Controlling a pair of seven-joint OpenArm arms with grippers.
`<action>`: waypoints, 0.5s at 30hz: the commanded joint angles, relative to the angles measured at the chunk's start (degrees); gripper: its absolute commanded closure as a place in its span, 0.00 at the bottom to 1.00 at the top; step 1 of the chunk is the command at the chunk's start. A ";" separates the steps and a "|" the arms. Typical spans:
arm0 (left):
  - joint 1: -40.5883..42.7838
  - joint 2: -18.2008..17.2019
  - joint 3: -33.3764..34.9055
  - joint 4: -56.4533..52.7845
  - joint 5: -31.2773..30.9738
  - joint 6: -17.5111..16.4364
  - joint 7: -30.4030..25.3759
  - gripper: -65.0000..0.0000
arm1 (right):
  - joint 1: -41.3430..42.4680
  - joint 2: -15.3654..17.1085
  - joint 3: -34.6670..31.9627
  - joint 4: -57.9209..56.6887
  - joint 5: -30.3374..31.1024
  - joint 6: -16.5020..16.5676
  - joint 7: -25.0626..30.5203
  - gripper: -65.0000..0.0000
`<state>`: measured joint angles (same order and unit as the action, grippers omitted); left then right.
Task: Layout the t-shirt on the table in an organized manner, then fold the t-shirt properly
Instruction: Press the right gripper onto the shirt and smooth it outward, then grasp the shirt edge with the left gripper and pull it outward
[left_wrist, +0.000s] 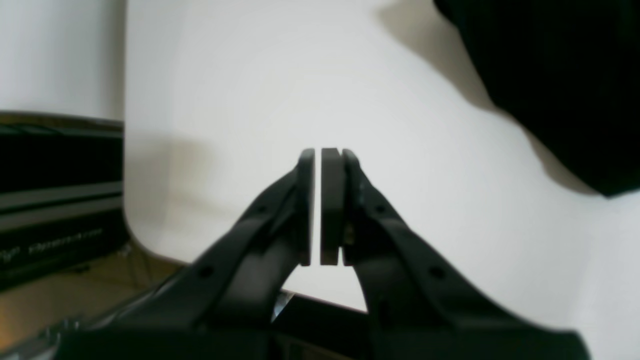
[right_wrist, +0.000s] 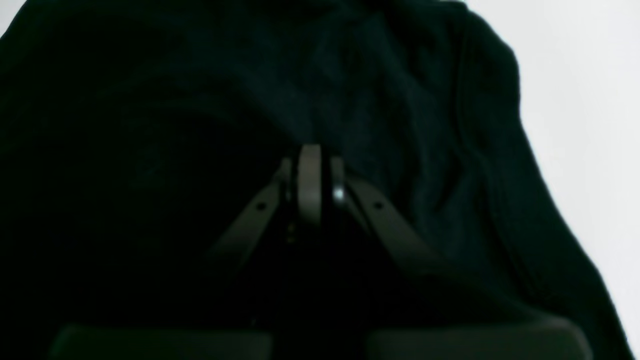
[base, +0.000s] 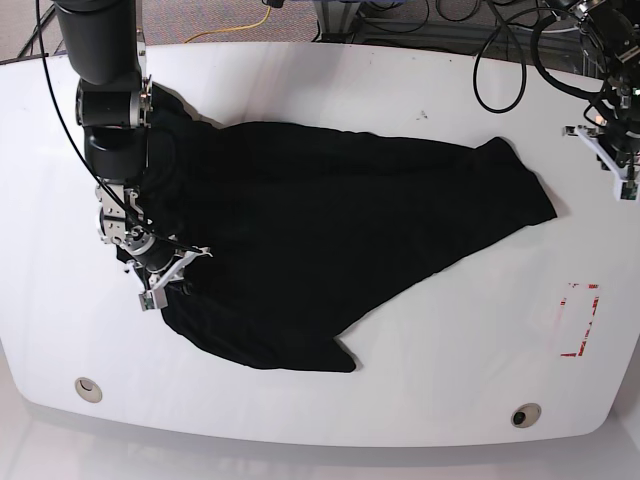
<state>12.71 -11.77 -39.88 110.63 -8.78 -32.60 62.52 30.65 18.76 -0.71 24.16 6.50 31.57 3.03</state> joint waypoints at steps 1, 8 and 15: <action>-0.18 -0.85 0.01 0.98 -0.32 0.12 -0.85 1.00 | -2.74 1.32 4.01 1.55 -3.47 -1.90 -6.32 0.97; -0.18 -0.67 2.38 1.06 -0.41 0.12 -0.85 1.00 | -7.49 1.59 9.11 8.23 -3.82 -1.90 -8.35 0.97; -0.45 -0.49 6.43 1.06 -0.59 0.12 -0.85 1.00 | -12.15 0.97 9.19 20.54 -3.21 -1.90 -12.30 0.96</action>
<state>12.71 -11.49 -33.89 110.63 -9.32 -32.60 62.48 20.25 19.53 8.62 40.07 5.91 30.04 -3.79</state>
